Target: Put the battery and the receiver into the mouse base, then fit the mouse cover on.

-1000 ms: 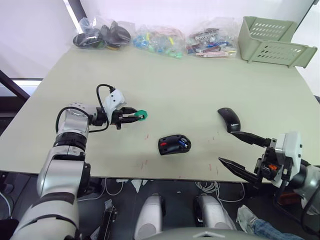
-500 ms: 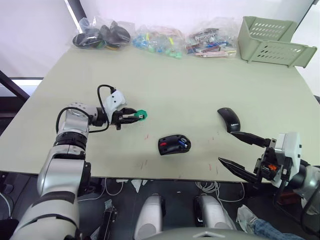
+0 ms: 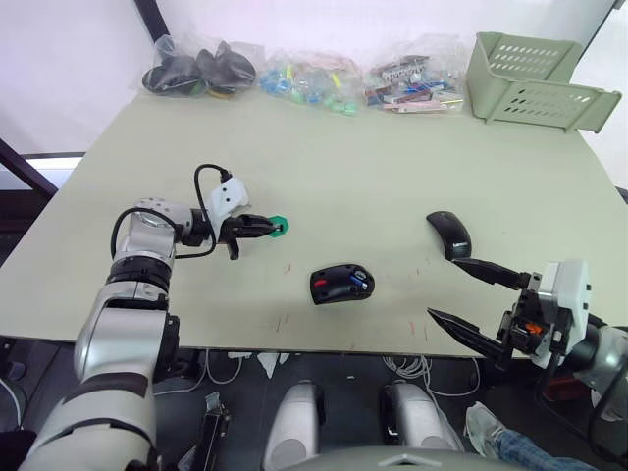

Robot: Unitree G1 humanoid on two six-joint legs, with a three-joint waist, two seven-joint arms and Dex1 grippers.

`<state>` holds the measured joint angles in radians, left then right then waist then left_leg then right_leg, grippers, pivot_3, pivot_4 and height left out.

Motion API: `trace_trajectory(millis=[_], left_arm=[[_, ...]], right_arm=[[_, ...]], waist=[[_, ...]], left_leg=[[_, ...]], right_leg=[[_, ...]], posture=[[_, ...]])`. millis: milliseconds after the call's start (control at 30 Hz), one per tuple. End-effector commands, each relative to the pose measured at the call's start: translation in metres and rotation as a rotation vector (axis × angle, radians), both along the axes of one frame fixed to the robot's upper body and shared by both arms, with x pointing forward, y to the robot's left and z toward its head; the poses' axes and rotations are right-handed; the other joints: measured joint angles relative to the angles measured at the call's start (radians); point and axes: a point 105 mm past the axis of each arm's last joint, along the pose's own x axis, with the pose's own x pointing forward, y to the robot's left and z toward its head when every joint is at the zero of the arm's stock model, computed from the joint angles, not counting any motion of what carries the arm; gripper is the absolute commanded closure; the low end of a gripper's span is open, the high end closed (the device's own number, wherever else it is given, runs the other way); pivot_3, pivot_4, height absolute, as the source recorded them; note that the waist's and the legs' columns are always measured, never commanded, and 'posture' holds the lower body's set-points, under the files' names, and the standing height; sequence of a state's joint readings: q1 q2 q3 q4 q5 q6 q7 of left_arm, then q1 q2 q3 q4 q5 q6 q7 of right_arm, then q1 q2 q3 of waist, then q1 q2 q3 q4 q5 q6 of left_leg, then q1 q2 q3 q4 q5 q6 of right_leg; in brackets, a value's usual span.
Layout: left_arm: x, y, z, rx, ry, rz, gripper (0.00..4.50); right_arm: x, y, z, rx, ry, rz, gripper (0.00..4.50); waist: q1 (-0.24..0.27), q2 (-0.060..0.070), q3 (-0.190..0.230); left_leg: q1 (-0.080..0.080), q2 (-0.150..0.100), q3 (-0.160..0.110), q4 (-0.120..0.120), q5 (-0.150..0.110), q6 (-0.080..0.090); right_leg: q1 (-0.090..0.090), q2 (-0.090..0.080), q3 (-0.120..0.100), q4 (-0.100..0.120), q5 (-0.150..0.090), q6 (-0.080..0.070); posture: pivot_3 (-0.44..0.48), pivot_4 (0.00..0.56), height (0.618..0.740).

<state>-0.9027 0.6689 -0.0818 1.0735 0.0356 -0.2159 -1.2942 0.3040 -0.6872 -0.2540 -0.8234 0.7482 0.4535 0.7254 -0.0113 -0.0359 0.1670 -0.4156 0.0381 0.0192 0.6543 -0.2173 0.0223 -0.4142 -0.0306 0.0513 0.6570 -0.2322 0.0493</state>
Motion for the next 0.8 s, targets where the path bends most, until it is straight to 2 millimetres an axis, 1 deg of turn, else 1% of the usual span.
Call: trace_trajectory(millis=[33,200,433,767,800], left_arm=[[0.003,-0.0025,0.0116,0.0,-0.031,-0.022,3.86],[0.0023,-0.0043,0.0118,0.002,-0.027,-0.038,3.86],[0.0034,-0.0054,0.0171,-0.006,-0.019,-0.048,3.86],[0.0002,-0.0048,0.0149,0.028,0.021,-0.082,3.86],[0.0011,-0.0045,0.0159,0.031,0.012,-0.079,3.35]], right_arm=[[-0.0037,0.0037,0.0086,0.004,-0.051,0.012,0.0],[-0.0034,0.0043,0.0083,0.005,-0.051,0.012,0.0],[-0.0034,0.0051,0.0089,0.007,-0.053,0.013,0.0],[-0.0041,0.006,0.0092,0.009,-0.052,0.012,0.0],[-0.0042,0.0061,0.0092,0.009,-0.052,0.012,0.0]], waist=[[0.0,0.0,0.0],[0.0,0.0,0.0],[0.0,0.0,0.0],[0.0,0.0,0.0],[0.0,0.0,0.0]], left_leg=[[0.0,0.0,0.0,0.0,0.0,0.0],[0.0,0.0,0.0,0.0,0.0,0.0],[0.0,0.0,0.0,0.0,0.0,0.0],[0.0,0.0,0.0,0.0,0.0,0.0],[0.0,0.0,0.0,0.0,0.0,0.0]], right_leg=[[0.0,0.0,0.0,0.0,0.0,0.0],[0.0,0.0,0.0,0.0,0.0,0.0],[0.0,0.0,0.0,0.0,0.0,0.0],[0.0,0.0,0.0,0.0,0.001,0.002],[0.0,0.0,0.0,0.0,0.001,0.002]], posture=[[0.0,0.15,0.74],[0.0,0.15,0.74],[0.0,0.15,0.74],[0.0,0.15,0.74],[0.0,0.15,0.74]])
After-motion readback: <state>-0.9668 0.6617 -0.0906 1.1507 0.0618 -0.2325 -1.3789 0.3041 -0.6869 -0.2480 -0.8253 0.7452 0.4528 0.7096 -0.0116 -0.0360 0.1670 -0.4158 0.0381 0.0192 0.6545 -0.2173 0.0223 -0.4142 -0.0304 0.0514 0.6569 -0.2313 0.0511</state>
